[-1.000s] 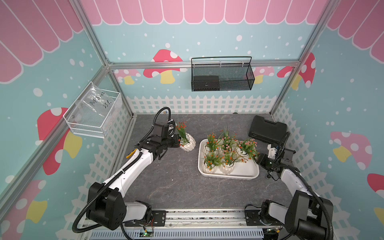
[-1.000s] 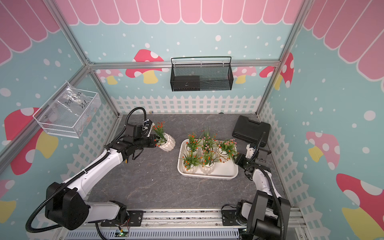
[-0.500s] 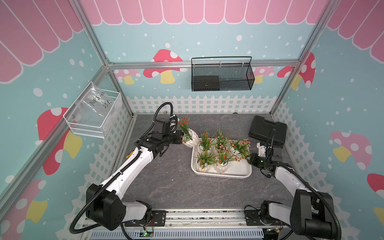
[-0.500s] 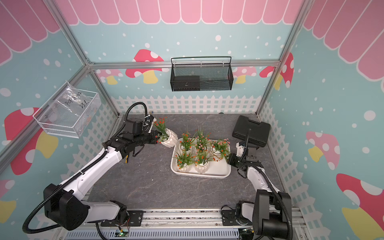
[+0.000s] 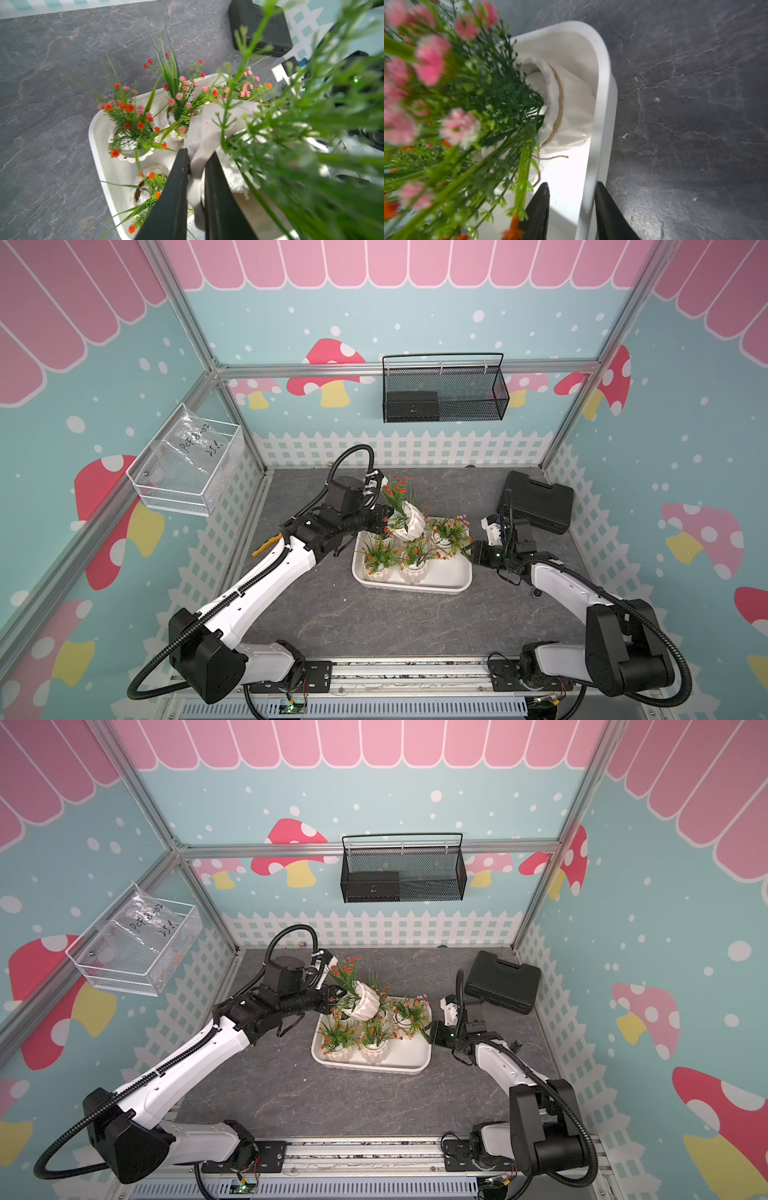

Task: Put the potted gypsophila into the storage box
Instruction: Move the storage box to the center of the board.

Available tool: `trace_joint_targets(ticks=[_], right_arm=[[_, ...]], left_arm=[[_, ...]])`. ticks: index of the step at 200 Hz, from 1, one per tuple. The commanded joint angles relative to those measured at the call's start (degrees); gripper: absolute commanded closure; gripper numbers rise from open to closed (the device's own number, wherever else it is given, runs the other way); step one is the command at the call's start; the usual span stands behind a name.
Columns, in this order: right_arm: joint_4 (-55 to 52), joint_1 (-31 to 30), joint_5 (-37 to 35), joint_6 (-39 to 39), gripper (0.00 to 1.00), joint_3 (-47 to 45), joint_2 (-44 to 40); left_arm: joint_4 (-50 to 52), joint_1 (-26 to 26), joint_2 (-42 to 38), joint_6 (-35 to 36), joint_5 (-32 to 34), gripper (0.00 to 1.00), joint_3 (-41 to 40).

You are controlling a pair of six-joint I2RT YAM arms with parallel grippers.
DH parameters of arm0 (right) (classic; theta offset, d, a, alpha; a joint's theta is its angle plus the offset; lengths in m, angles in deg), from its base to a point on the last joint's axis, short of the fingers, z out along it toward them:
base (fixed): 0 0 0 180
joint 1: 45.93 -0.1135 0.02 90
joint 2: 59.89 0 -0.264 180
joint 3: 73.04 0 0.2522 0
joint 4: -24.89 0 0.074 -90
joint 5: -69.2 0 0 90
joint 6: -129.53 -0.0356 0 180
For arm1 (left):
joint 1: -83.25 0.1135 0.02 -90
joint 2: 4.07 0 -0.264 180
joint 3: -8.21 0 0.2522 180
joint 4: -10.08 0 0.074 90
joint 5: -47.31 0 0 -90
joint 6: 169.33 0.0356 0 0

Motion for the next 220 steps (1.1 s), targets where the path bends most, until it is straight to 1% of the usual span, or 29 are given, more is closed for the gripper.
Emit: trace_joint_targets(ticks=[1,19,42,63,109,167,220], right_arm=[[-0.16,1.82,-1.93,1.36,0.51,2.81,-2.61],[-0.63,6.14,-0.08,2.07,0.45,2.41,-3.79],[-0.44,12.08,2.68,2.55,0.43,1.79,-5.44],[0.41,14.67,3.61,2.21,0.40,1.94,-6.55],[1.89,15.28,5.39,1.53,0.39,2.56,-5.75],[1.79,16.16,5.99,2.46,0.38,1.86,-6.85],[1.78,16.86,6.55,3.11,0.38,2.03,-6.56]], left_arm=[[-3.17,-2.38,-1.46,1.52,-1.56,1.00,2.95],[-3.42,-4.93,-0.74,2.85,-2.27,1.00,3.67],[-3.34,-8.08,0.64,3.82,-2.28,1.00,4.79],[-2.47,-10.25,2.35,4.26,-2.55,1.00,6.42],[-2.08,-13.51,5.74,6.21,-3.44,1.00,7.87],[-2.00,-14.93,7.85,8.63,-4.62,1.00,7.54],[-1.83,-15.19,10.91,10.46,-5.82,1.00,7.65]])
